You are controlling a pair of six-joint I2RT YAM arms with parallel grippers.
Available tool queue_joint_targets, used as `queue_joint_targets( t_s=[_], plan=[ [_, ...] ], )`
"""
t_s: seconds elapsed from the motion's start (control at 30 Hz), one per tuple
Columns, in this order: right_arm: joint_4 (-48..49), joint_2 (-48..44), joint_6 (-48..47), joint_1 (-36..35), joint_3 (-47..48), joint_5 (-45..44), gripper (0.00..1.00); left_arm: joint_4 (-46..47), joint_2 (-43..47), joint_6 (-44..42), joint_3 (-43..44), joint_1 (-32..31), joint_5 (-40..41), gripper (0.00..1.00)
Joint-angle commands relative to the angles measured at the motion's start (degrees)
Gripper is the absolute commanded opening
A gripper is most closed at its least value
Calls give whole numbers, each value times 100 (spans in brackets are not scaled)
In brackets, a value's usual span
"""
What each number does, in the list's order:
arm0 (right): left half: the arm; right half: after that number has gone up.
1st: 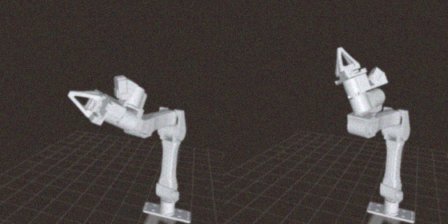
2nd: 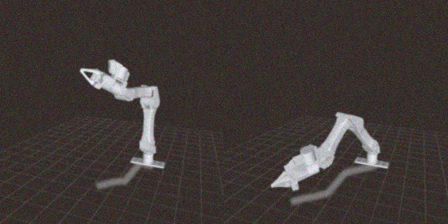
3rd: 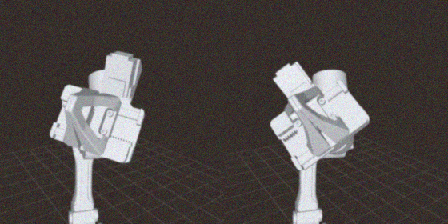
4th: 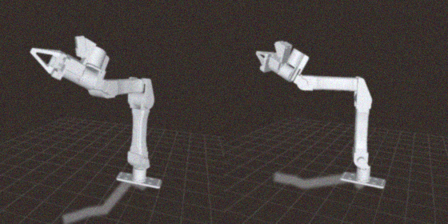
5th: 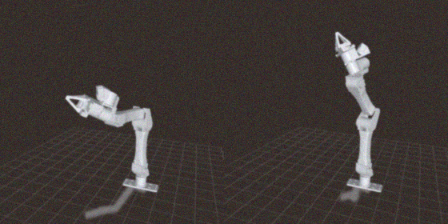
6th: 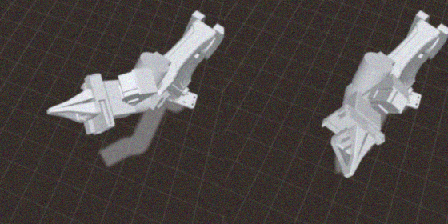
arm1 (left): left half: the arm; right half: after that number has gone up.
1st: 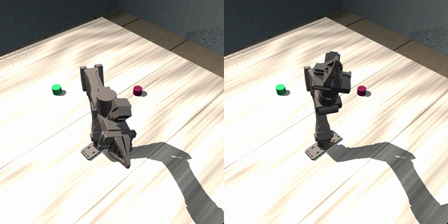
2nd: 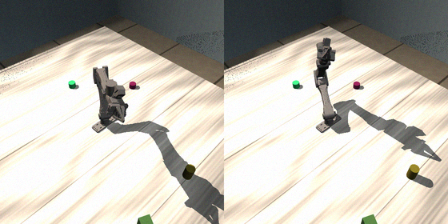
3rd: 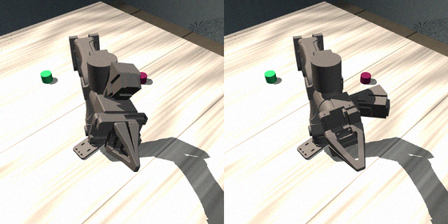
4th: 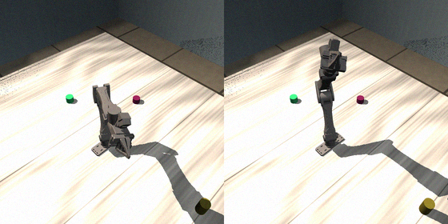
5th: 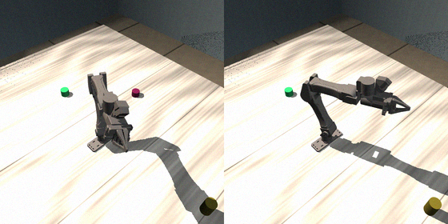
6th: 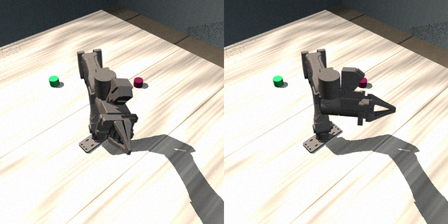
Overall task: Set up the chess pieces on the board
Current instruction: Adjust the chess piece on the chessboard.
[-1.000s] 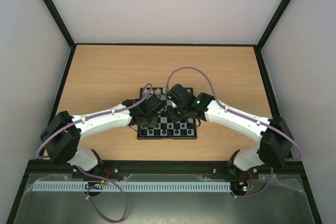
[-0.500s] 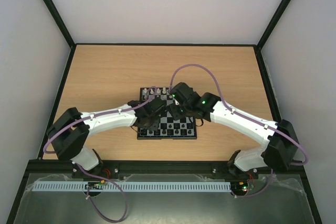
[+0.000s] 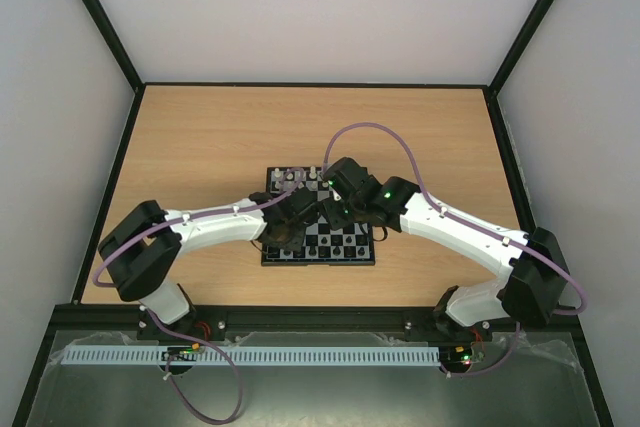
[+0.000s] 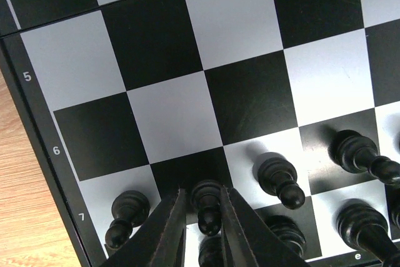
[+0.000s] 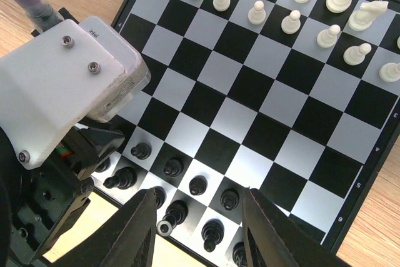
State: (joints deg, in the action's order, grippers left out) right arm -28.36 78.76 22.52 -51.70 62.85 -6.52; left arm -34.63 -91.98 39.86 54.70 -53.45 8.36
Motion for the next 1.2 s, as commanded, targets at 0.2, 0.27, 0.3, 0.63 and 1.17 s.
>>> queue_joint_targets(
  t_s=[0.2, 0.27, 0.3, 0.63, 1.17],
  plan=[
    [-70, 57, 24, 28, -88, 31, 38, -8, -68, -28, 116, -44, 28, 14],
    [-69, 48, 17, 22, -82, 53, 38, 2, -91, -28, 135, -43, 49, 14],
    [-65, 43, 15, 28, -90, 48, 38, 4, -106, -24, 132, -43, 51, 14],
    [-69, 70, 15, 26, -93, 79, 38, -14, -170, -22, 149, -43, 189, 14],
    [-77, 60, 13, 28, -90, 82, 38, -234, 167, 48, 340, -43, 273, 34]
  ],
)
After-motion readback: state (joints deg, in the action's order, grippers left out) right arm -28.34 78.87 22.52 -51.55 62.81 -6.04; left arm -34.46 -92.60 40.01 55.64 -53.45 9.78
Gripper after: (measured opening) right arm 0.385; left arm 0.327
